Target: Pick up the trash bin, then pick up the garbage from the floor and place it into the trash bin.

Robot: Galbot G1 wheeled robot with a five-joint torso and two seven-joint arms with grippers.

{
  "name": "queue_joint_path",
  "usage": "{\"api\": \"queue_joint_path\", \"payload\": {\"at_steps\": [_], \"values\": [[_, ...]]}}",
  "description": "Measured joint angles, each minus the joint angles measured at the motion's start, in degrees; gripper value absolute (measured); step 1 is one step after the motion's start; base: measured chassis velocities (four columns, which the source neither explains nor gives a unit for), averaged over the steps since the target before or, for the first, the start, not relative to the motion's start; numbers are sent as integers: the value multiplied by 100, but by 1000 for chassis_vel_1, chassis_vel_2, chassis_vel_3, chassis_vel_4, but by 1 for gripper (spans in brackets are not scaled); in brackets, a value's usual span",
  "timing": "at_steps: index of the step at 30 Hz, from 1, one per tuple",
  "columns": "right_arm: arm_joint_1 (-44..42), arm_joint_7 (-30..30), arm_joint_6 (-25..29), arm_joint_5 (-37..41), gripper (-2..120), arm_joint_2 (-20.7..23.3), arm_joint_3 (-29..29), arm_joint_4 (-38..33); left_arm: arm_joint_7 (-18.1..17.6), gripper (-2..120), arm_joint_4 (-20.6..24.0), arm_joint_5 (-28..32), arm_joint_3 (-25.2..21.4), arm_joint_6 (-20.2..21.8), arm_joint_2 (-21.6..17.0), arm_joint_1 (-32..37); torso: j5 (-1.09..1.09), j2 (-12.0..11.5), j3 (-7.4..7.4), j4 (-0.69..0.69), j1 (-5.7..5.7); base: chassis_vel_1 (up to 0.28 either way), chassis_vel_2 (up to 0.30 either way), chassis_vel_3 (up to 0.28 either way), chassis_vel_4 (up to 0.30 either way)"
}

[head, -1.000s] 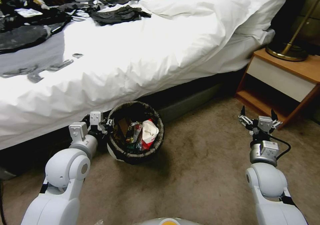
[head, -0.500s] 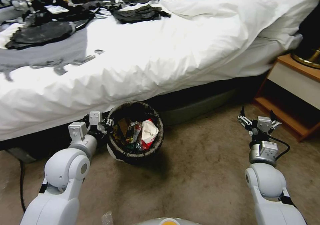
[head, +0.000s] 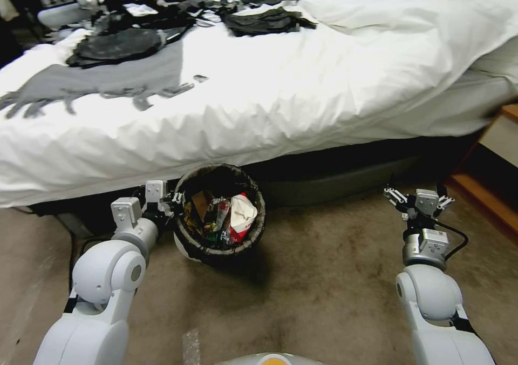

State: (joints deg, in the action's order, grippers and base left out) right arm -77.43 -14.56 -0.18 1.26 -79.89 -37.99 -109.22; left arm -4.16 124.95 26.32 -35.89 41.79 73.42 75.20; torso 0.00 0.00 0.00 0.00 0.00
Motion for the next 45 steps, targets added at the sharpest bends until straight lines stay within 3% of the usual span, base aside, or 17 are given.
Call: {"api": "queue_joint_path", "payload": {"at_steps": [45], "values": [[6, 10, 10, -41, 100, -13, 35, 24, -4, 6, -30, -31, -18, -59, 26, 8, 0, 0, 0, 1, -1, 77, 78, 72, 73]]}}
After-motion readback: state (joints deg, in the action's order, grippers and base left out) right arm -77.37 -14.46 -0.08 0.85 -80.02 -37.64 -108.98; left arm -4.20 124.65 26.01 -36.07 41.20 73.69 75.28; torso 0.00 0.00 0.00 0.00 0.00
